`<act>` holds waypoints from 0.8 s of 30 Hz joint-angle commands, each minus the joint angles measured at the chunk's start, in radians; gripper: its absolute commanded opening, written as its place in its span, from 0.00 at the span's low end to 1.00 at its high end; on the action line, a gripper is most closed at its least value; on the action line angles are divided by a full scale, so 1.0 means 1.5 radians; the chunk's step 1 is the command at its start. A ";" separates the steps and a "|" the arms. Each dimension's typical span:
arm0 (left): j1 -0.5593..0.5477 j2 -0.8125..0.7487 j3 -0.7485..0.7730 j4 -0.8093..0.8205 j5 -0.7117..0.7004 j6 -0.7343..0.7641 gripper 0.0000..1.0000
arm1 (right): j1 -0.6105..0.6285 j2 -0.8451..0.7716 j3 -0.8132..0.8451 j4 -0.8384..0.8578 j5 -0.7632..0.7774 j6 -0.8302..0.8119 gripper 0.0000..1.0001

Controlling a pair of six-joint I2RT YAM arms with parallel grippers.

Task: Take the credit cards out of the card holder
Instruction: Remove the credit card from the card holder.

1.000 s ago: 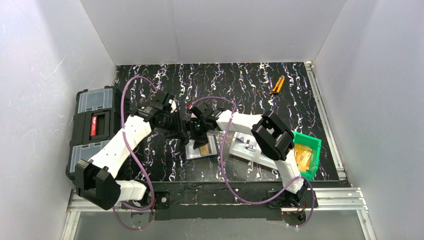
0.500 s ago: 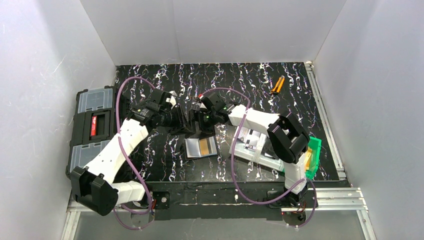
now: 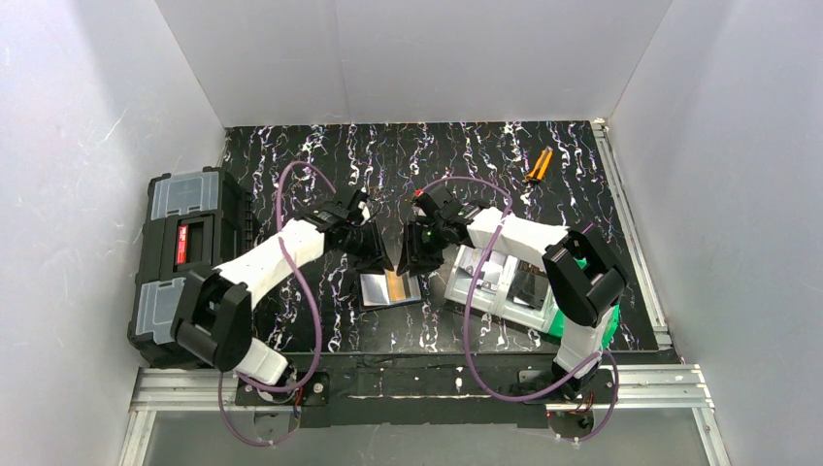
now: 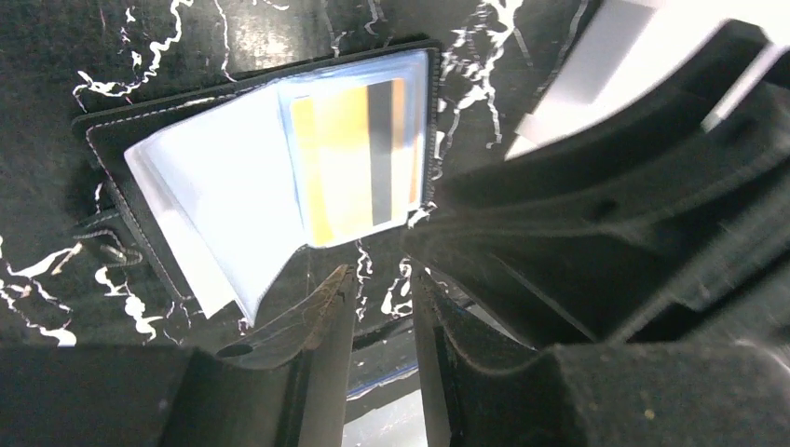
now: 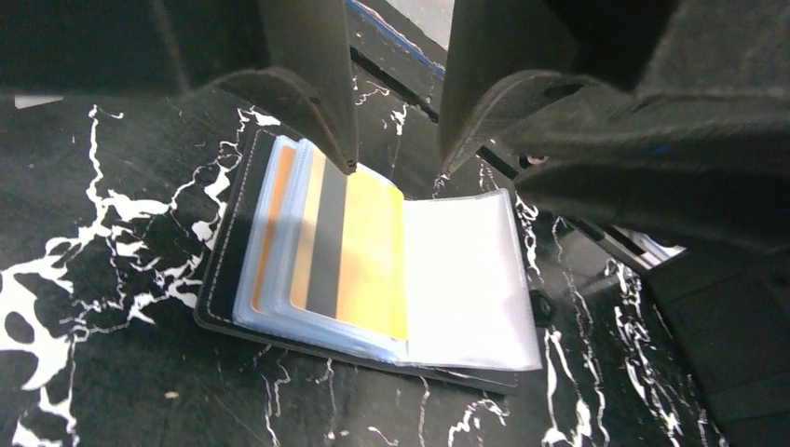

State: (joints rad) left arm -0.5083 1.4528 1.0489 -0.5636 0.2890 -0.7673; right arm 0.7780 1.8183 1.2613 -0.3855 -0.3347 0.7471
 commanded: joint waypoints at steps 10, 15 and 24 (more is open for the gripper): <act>-0.005 0.063 -0.109 0.149 0.030 -0.016 0.27 | 0.024 0.031 0.015 -0.048 0.033 -0.042 0.29; -0.004 0.090 -0.118 0.173 0.041 -0.011 0.26 | 0.028 0.046 0.025 -0.066 0.064 -0.054 0.27; -0.002 0.110 -0.133 0.186 0.029 -0.001 0.25 | 0.031 0.062 0.026 -0.073 0.076 -0.059 0.26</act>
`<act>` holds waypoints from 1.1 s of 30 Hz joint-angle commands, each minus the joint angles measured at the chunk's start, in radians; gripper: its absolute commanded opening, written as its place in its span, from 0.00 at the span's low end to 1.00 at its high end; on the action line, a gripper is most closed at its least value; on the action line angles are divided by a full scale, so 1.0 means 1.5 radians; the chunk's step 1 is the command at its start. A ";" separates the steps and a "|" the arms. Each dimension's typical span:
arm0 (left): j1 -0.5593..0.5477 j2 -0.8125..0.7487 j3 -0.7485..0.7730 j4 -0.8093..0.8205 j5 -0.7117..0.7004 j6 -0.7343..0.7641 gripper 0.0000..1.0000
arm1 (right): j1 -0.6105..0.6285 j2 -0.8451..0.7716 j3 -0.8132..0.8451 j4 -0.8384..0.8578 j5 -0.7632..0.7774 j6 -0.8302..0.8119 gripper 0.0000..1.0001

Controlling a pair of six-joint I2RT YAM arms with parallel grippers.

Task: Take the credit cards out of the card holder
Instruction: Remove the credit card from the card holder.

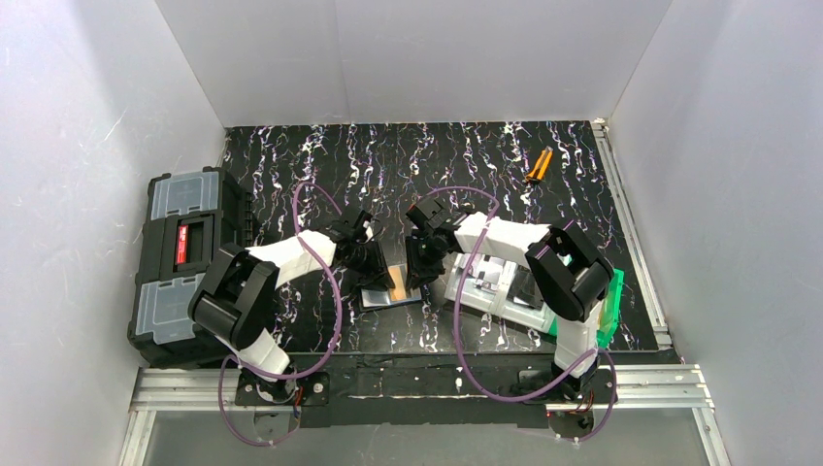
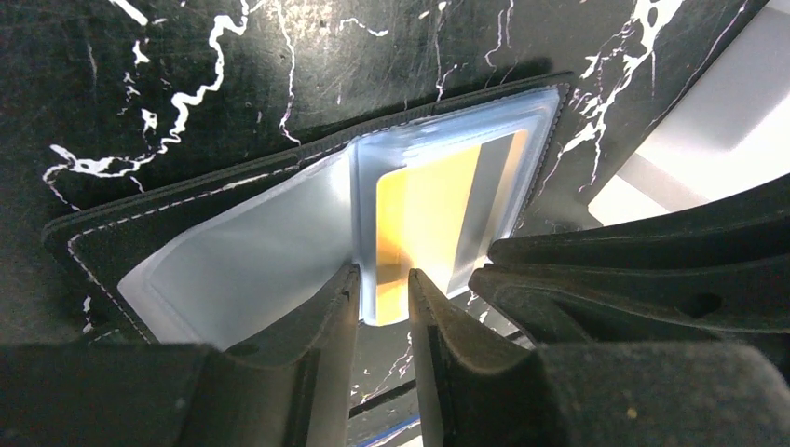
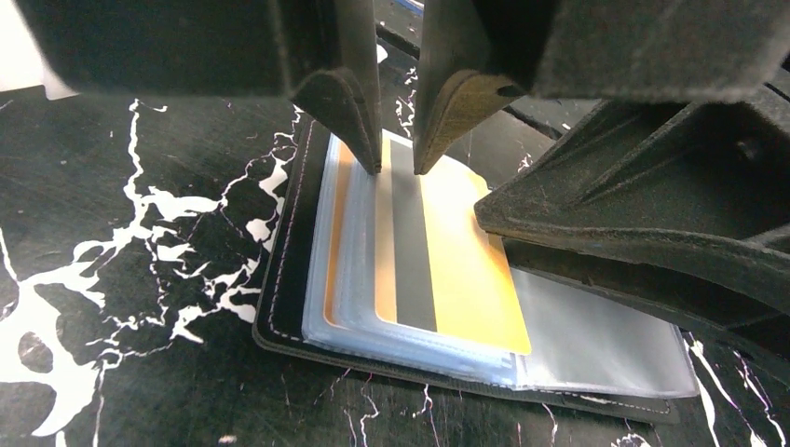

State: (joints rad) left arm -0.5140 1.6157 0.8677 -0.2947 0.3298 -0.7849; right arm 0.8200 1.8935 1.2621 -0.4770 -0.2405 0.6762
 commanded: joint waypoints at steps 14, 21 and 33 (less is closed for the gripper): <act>0.009 0.004 -0.051 0.075 0.036 -0.015 0.21 | 0.024 0.055 0.047 -0.035 0.018 -0.015 0.19; 0.021 -0.021 -0.071 0.087 0.049 -0.019 0.11 | 0.024 0.070 0.044 -0.051 0.033 -0.009 0.16; 0.045 -0.044 -0.088 0.092 0.078 -0.008 0.00 | 0.020 0.087 0.036 -0.058 0.042 0.000 0.11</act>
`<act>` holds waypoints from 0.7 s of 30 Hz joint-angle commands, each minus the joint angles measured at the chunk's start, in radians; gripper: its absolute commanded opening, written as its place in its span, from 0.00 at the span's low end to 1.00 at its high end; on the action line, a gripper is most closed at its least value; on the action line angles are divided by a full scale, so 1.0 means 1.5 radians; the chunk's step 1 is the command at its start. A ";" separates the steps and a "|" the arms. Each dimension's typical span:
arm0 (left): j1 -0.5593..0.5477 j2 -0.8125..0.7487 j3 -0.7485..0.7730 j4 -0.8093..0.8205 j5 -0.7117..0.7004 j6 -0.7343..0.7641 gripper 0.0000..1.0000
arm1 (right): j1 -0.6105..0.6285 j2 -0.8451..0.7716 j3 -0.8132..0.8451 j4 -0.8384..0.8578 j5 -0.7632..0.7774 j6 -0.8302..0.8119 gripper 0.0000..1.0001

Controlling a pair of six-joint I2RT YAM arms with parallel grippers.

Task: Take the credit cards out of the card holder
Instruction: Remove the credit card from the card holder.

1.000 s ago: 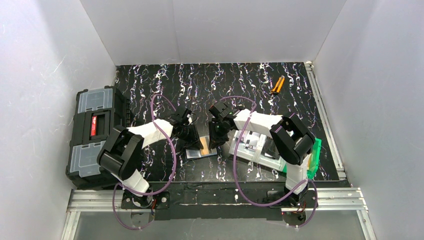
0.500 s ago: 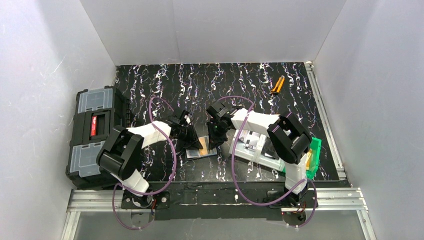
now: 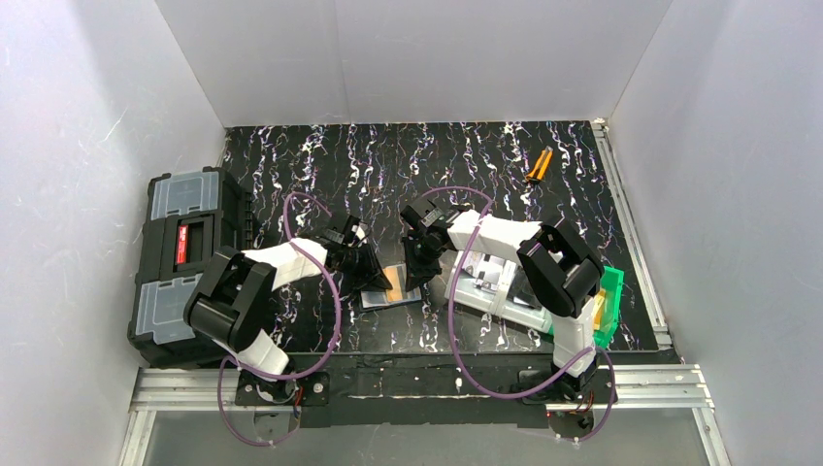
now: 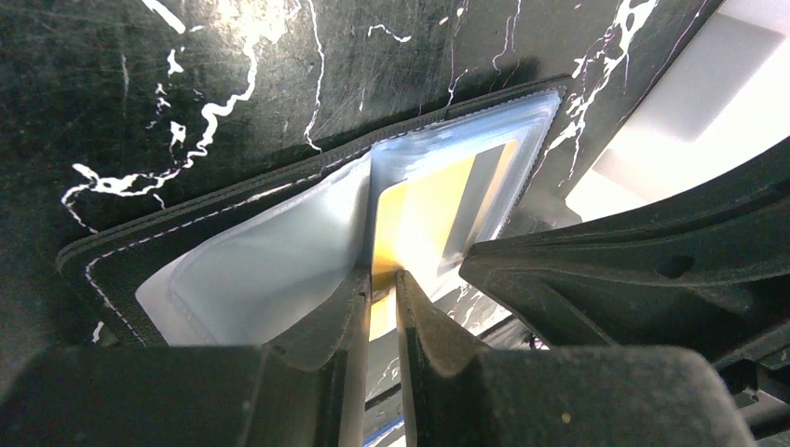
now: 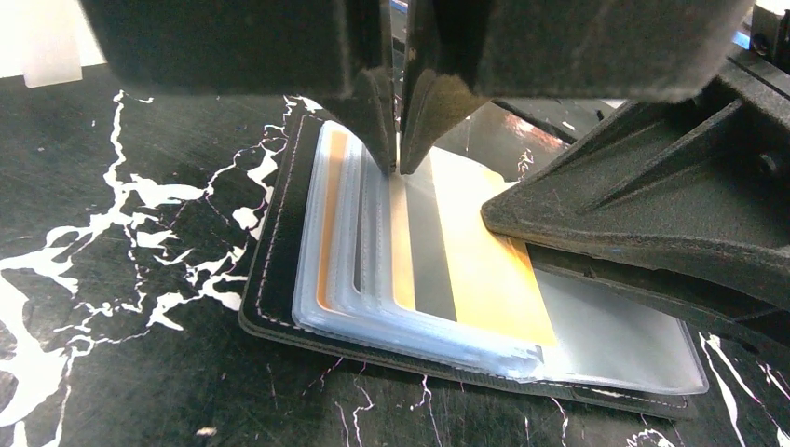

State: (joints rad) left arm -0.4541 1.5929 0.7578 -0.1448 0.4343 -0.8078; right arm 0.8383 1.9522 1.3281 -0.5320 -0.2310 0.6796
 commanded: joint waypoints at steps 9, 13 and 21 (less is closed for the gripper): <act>0.031 -0.040 -0.056 0.032 0.034 -0.002 0.10 | 0.004 0.064 -0.007 -0.027 0.035 -0.005 0.09; 0.041 -0.045 -0.085 0.075 0.051 -0.014 0.11 | 0.004 0.072 -0.003 -0.033 0.037 -0.007 0.08; 0.057 -0.057 -0.139 0.169 0.073 -0.053 0.15 | 0.004 0.082 0.003 -0.041 0.038 -0.010 0.07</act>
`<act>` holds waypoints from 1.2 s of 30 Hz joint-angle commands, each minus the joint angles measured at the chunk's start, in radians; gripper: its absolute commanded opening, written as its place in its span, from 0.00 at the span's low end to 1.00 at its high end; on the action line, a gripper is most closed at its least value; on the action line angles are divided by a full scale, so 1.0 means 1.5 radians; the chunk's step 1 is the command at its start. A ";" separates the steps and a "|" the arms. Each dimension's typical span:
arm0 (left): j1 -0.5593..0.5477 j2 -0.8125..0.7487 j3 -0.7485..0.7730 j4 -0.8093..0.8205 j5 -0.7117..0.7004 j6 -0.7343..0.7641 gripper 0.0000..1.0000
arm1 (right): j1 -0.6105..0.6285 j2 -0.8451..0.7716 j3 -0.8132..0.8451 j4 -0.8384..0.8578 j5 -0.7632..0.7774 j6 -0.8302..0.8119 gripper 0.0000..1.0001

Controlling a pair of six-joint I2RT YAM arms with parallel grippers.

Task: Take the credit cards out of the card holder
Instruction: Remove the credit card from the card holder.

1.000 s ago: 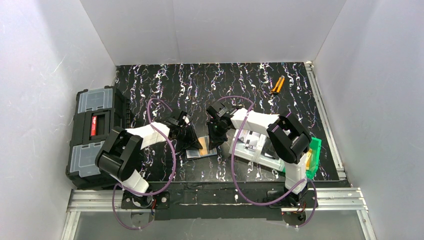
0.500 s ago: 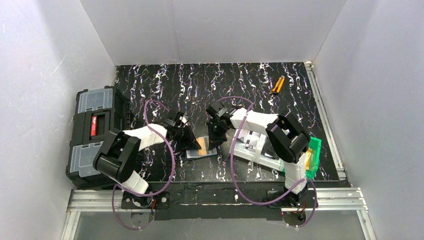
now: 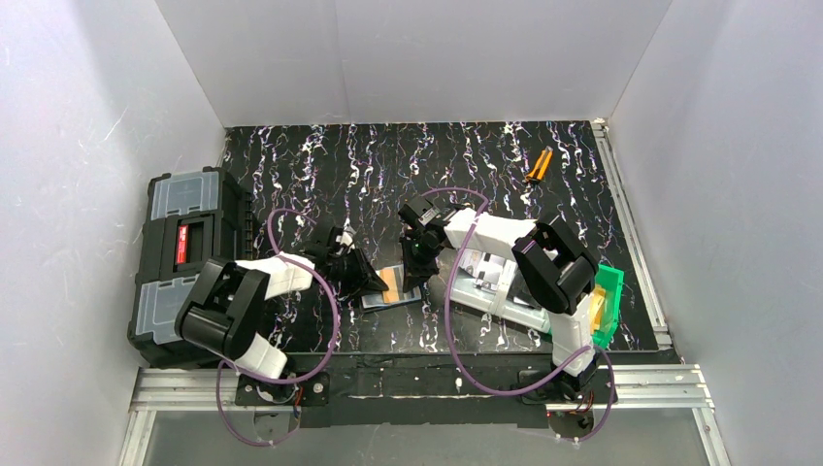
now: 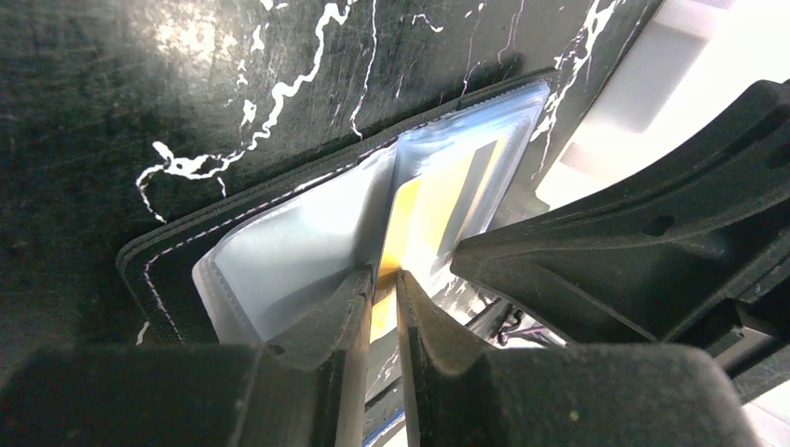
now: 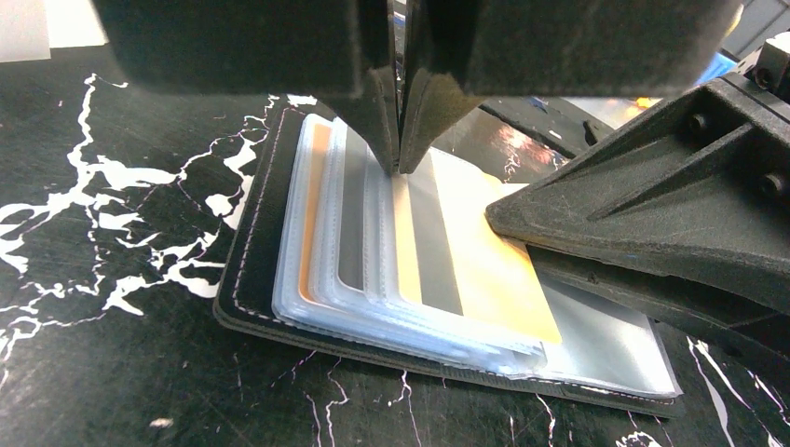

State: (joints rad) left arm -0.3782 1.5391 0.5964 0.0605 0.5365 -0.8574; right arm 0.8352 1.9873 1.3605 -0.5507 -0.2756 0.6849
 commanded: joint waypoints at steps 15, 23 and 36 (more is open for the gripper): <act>0.023 -0.049 -0.111 0.144 0.019 -0.080 0.17 | 0.006 0.059 -0.023 -0.036 0.079 -0.012 0.04; 0.029 -0.057 -0.123 0.146 0.012 -0.078 0.19 | 0.003 0.058 -0.027 -0.037 0.085 -0.010 0.03; 0.032 -0.054 -0.132 0.162 0.016 -0.084 0.13 | -0.006 0.056 -0.041 -0.028 0.082 -0.007 0.02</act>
State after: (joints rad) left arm -0.3367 1.4734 0.4152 0.3225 0.5705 -0.9920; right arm 0.8268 1.9919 1.3586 -0.5488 -0.2916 0.7006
